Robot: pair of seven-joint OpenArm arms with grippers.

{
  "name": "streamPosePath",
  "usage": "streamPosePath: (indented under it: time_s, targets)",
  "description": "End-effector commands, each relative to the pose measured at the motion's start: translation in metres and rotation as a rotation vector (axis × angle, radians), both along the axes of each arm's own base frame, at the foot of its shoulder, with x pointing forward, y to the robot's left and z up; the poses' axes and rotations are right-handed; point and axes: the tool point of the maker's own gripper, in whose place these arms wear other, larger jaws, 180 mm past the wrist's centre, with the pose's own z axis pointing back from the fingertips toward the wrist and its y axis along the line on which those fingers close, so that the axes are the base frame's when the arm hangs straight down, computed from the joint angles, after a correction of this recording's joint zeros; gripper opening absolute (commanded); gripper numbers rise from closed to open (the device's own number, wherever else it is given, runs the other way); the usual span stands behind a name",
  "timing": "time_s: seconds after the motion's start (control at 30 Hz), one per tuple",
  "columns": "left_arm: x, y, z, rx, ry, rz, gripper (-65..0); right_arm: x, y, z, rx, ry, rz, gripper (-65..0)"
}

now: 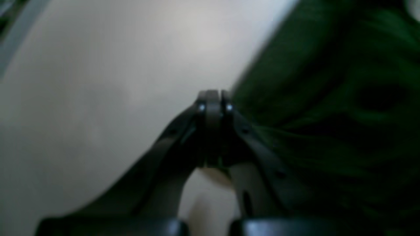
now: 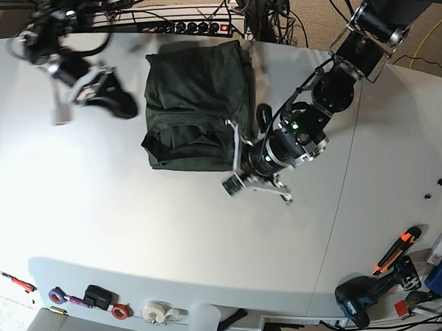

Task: Layout the t-shirt on the table in an organized manner, then fold the t-shirt properly
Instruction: 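Grasp opposite sides of the folded shirt with both grippers, then release the left gripper and grasp the folded shirt with the right gripper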

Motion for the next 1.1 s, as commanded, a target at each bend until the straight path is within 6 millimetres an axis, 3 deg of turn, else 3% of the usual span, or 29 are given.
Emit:
streamPosePath:
  time_s: [0.0, 0.2, 0.27, 0.37, 0.5, 0.73, 0.93, 1.07]
  targets:
    - [0.012, -0.002, 0.019, -0.027, -0.060, 0.014, -65.0, 0.007, 0.009, 0.014, 0.038, -0.054, 0.017, -46.5]
    - [0.015, 0.004, 0.019, -0.020, -0.067, 0.039, -65.0, 0.004, 0.095, 0.017, 0.154, -0.055, 0.247, -46.8]
    - [0.017, 0.006, 0.020, -0.010, -0.075, 0.046, -65.0, 0.004, 0.119, 0.021, 0.163, -0.065, 0.322, -51.5]
    - [0.023, 0.015, 0.023, -0.016, -0.082, 0.086, -65.0, -0.001, 0.146, -0.004, 0.031, -0.016, 0.406, -65.0]
    - [0.032, 0.031, 0.027, -0.030, -0.090, 0.145, -65.0, -0.012, 0.161, -0.054, -0.244, 0.078, 0.469, -65.0]
    - [0.043, 0.052, 0.033, -0.044, -0.100, 0.212, -65.0, -0.004, 0.138, -0.100, -0.583, 0.184, 0.377, -65.0]
    - [0.041, 0.051, 0.032, -0.049, -0.093, 0.206, -65.0, -0.005, 0.087, -0.117, -0.759, 0.241, 0.330, -65.0]
    - [0.041, 0.051, 0.032, -0.049, -0.093, 0.206, -65.0, -0.010, 0.042, -0.123, -0.850, 0.277, 0.307, -65.0]
